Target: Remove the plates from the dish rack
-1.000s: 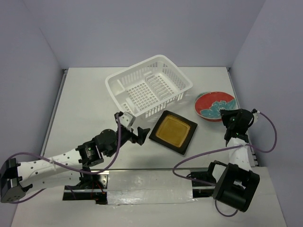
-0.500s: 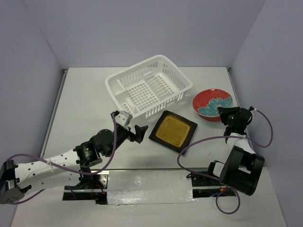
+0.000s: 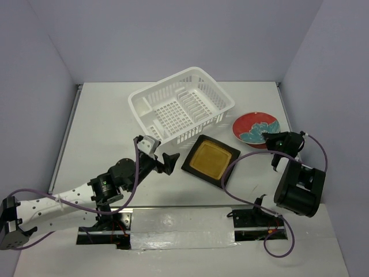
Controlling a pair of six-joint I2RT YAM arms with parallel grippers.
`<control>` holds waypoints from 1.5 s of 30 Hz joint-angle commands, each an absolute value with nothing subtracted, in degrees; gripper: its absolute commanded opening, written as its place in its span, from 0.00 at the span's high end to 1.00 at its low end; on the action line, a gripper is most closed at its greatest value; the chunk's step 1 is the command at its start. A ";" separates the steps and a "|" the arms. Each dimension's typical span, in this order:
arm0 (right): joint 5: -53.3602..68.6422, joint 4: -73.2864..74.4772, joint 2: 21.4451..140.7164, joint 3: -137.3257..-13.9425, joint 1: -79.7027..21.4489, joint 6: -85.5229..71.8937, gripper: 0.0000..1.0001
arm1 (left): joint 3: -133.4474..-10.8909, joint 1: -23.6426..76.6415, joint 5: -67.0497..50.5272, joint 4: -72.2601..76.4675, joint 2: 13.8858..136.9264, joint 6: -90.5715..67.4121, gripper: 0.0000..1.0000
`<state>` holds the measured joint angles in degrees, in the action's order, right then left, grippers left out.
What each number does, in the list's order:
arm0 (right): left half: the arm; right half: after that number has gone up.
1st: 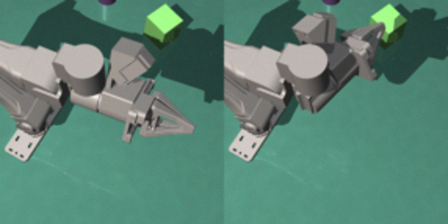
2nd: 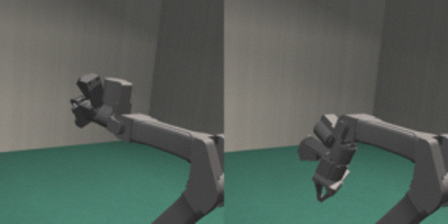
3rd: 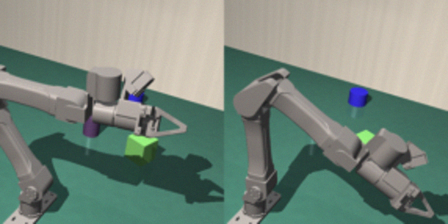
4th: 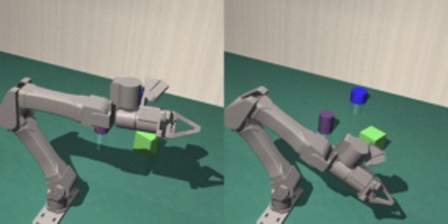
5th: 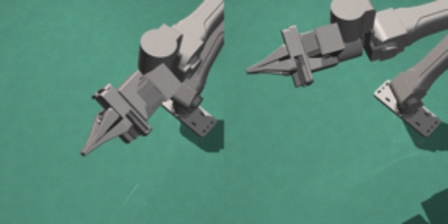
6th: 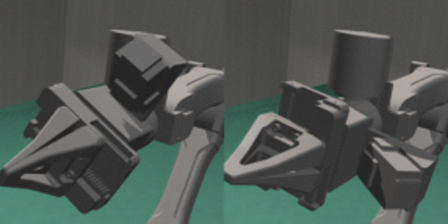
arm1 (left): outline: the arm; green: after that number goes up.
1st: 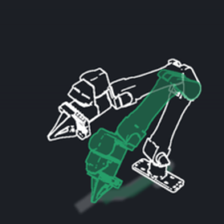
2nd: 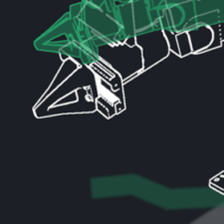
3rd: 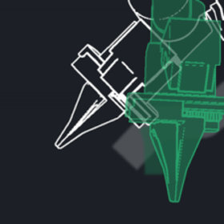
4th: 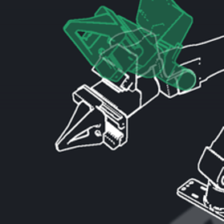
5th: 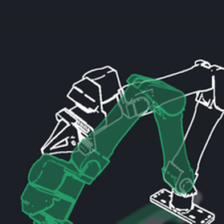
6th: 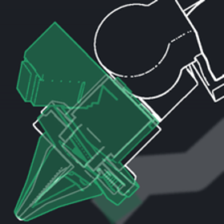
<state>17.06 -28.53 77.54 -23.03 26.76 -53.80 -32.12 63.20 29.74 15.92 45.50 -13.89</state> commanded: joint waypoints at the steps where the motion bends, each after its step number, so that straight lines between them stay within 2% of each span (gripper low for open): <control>1: 20.30 -43.33 78.31 -23.82 27.33 -56.78 1.00 | -31.82 63.46 29.97 18.99 44.56 -14.59 0.00; 10: 20.30 -42.54 79.10 -23.03 29.35 -57.04 1.00 | -32.08 63.46 29.18 19.16 44.65 -14.85 0.01; 14: 20.91 -39.04 80.15 -24.69 29.71 -55.81 0.96 | -31.99 63.46 28.83 19.16 44.56 -14.94 0.01; 20: 23.47 -35.70 84.55 -27.24 29.71 -55.81 0.70 | -31.90 63.46 28.65 19.16 44.21 -15.12 0.00; 21: 22.68 -35.16 84.81 -27.59 29.79 -55.38 0.59 | -31.82 63.46 28.74 19.25 44.12 -15.12 0.00; 23: 21.45 -32.88 84.90 -27.68 29.79 -55.11 0.46 | -31.90 63.46 28.83 19.16 44.21 -15.29 0.00; 32: 16.89 -21.11 82.45 -31.63 29.62 -51.33 0.30 | -32.17 63.46 28.04 18.90 44.03 -15.38 0.00; 37: 12.14 -8.64 81.83 -36.55 28.48 -49.04 0.27 | -32.34 63.46 27.51 18.81 43.95 -15.47 0.00; 45: 5.11 -0.45 84.02 -41.74 24.44 -46.41 0.24 | -32.87 63.46 27.42 18.11 44.56 -15.56 0.00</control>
